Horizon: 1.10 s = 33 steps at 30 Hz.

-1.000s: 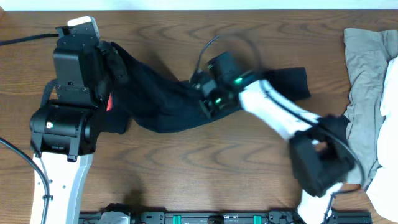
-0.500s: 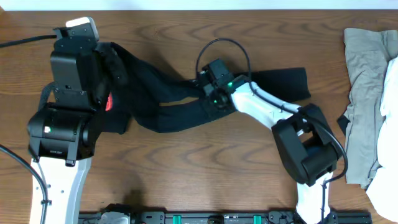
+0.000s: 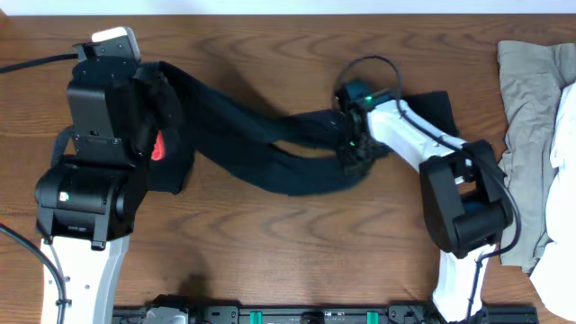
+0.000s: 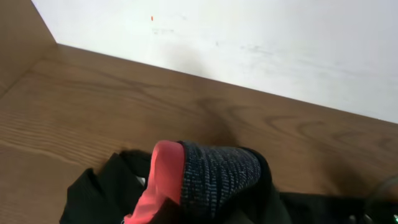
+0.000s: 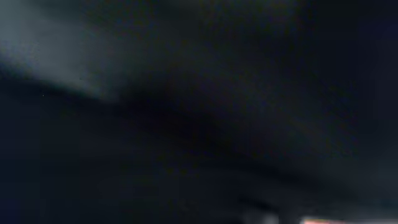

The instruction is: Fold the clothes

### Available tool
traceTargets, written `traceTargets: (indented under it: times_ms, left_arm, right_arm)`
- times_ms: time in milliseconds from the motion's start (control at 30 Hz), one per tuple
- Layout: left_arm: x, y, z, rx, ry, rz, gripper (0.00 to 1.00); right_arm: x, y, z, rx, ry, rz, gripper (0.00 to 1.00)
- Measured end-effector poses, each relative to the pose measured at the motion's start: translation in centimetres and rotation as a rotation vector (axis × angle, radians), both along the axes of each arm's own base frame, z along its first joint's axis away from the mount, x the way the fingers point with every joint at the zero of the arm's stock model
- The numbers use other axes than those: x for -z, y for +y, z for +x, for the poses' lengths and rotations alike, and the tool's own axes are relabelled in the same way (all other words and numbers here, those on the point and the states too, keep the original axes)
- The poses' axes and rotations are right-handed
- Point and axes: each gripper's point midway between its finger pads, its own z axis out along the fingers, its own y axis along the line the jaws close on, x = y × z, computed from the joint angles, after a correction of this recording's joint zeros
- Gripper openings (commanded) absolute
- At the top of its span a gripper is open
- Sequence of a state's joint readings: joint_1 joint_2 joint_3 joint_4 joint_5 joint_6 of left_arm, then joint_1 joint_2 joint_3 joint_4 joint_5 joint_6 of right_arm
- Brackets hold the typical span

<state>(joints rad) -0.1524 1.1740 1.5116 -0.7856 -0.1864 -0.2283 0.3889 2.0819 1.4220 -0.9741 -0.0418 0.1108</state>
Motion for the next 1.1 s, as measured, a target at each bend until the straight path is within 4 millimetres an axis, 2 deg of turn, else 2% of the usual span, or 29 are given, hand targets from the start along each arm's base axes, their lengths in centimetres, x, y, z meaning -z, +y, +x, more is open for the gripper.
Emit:
traceTargets:
  times_ms: [100, 233, 367, 500, 633, 733, 867, 933, 1000, 1100]
  left_arm:
    - [0.0, 0.0, 0.0, 0.0, 0.002, 0.0, 0.07]
    - [0.1, 0.0, 0.0, 0.0, 0.003, 0.0, 0.07]
    - [0.0, 0.0, 0.0, 0.001, 0.002, 0.001, 0.07]
    - [0.1, 0.0, 0.0, 0.008, 0.005, 0.014, 0.07]
    - [0.1, 0.0, 0.0, 0.011, 0.006, 0.02, 0.07]
    - [0.2, 0.0, -0.1, 0.011, 0.01, 0.021, 0.07]
    - [0.3, 0.0, -0.2, 0.012, 0.019, 0.022, 0.08]
    - [0.4, 0.0, -0.2, 0.012, 0.022, 0.023, 0.08]
    - [0.4, 0.0, -0.3, 0.012, 0.023, 0.023, 0.08]
    - [0.4, 0.0, -0.3, 0.012, 0.024, 0.023, 0.08]
  right_arm:
    - [-0.2, -4.2, -1.5, 0.067, 0.052, -0.16, 0.01]
    - [-1.2, -8.3, -2.1, 0.148, 0.062, -0.285, 0.03]
    - [-3.6, -10.2, -1.4, 0.229, 0.0, -0.288, 0.13]
    - [-6.3, -11.9, -0.5, 0.302, -0.083, -0.262, 0.14]
    - [-6.8, -13.4, -0.1, 0.373, -0.094, -0.222, 0.16]
    - [-6.5, -12.9, 0.8, 0.383, -0.105, -0.12, 0.3]
    - [-6.0, -9.8, 2.1, 0.308, -0.13, 0.057, 0.41]
    - [-5.5, -8.0, 2.0, 0.259, -0.125, 0.13, 0.48]
    - [-4.8, -6.2, 1.4, 0.216, -0.112, 0.181, 0.59]
    - [-3.4, -3.6, 0.0, 0.14, -0.092, 0.227, 0.65]
